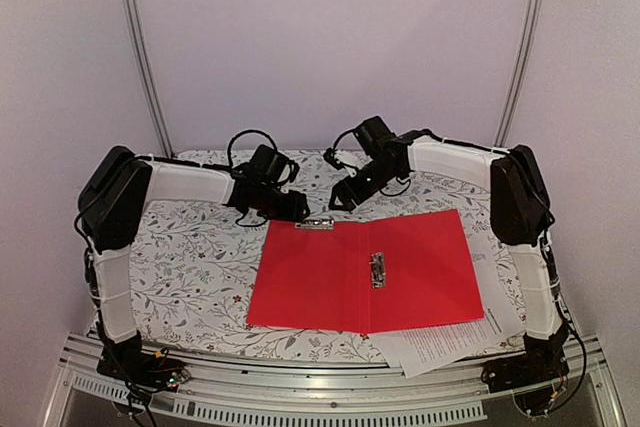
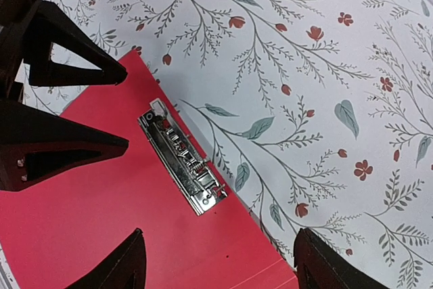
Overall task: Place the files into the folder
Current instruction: Hold the spring clip on the folder at the center of the board.
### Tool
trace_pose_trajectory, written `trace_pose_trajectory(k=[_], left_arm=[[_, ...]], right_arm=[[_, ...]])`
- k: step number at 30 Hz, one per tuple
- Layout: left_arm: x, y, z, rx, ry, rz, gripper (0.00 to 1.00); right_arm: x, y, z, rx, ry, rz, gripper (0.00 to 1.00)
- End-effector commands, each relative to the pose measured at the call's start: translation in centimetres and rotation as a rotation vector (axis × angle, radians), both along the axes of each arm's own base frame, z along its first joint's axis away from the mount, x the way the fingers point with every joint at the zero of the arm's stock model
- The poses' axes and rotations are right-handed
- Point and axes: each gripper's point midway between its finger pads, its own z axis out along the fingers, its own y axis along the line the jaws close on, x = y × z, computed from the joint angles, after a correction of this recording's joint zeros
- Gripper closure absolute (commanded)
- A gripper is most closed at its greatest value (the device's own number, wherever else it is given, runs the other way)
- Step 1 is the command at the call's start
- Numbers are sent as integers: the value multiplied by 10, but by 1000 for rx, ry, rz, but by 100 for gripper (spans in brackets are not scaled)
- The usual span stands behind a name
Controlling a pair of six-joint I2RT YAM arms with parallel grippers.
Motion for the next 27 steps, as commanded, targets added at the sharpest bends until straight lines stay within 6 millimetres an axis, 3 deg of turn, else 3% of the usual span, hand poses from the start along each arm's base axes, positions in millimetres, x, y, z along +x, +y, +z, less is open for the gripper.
trace_pose_trajectory(k=[1,8,27], left_arm=[[24,6,-6,-55,43,40,41],[30,3,-22,-189,169,39,51],[29,-9,-32,-296,287,27,57]], right_arm=[[5,21,-18,45,34,33,26],[-1,26,-41,37,54,106,32],[4,35,-59,14,108,186,37]])
